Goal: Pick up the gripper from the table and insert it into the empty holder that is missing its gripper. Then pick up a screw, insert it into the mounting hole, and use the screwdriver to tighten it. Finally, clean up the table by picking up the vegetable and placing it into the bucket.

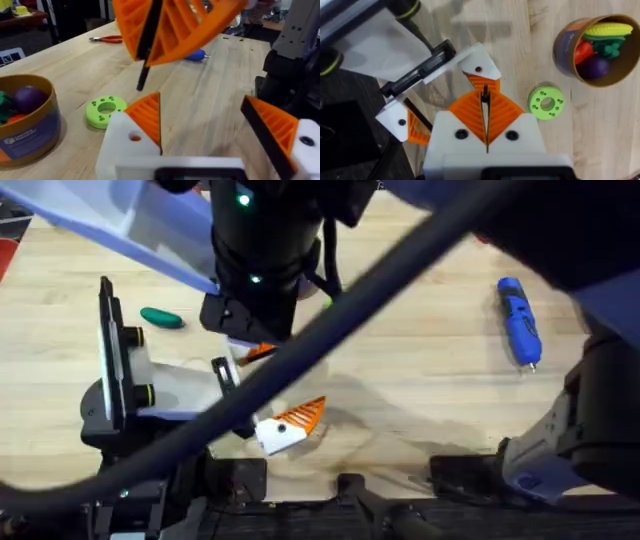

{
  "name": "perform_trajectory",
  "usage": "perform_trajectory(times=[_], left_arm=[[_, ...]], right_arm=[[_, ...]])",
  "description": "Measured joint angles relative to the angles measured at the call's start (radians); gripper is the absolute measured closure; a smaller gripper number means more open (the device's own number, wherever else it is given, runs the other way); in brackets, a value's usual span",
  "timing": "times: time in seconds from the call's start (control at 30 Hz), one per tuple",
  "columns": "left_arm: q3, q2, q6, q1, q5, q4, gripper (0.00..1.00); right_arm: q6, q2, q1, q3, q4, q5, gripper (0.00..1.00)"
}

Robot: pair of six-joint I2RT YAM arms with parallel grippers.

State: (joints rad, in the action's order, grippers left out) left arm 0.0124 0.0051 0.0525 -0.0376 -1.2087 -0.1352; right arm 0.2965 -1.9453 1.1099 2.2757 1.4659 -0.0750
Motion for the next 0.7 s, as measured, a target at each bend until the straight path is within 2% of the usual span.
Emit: perform_trajectory(times=[0.7], left_arm=[[0.0, 0.0, 0.0, 0.0, 0.0, 0.0, 0.014]], right_arm=[[0.046, -0.047, 0.0, 0.0, -0.011, 0.0, 0.995]])
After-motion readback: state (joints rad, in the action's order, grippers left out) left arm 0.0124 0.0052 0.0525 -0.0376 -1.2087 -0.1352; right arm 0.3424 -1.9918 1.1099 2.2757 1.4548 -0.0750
